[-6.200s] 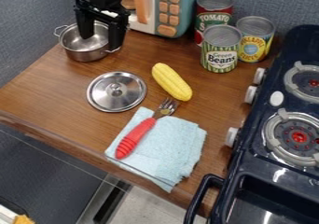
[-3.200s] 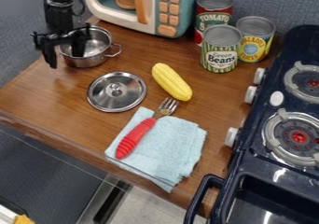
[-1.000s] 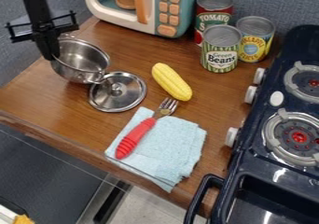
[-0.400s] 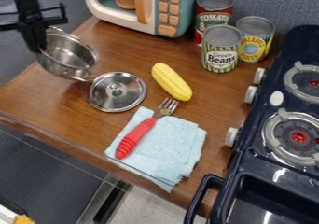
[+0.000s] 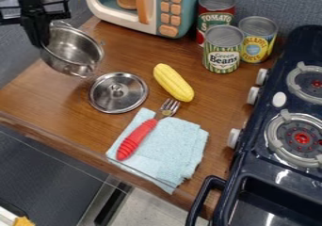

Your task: Move the silver pot to the bottom left of the table

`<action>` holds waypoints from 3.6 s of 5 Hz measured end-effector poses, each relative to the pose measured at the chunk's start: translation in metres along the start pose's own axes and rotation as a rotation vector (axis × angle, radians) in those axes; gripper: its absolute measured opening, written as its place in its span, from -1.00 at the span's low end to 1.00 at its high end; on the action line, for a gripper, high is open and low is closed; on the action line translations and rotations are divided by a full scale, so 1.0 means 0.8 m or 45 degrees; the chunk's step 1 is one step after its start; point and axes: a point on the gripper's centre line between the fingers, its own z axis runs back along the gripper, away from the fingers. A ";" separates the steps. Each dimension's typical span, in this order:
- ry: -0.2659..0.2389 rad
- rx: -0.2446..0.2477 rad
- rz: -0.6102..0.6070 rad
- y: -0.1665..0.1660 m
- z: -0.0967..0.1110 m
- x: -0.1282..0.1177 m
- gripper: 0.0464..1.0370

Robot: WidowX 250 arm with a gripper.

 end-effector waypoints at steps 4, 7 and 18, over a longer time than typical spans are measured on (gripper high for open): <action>0.057 -0.045 -0.067 0.012 -0.019 0.009 -0.99; 0.188 0.073 0.246 0.043 -0.040 -0.014 -0.99; -0.044 0.123 -0.408 -0.054 0.032 0.009 0.93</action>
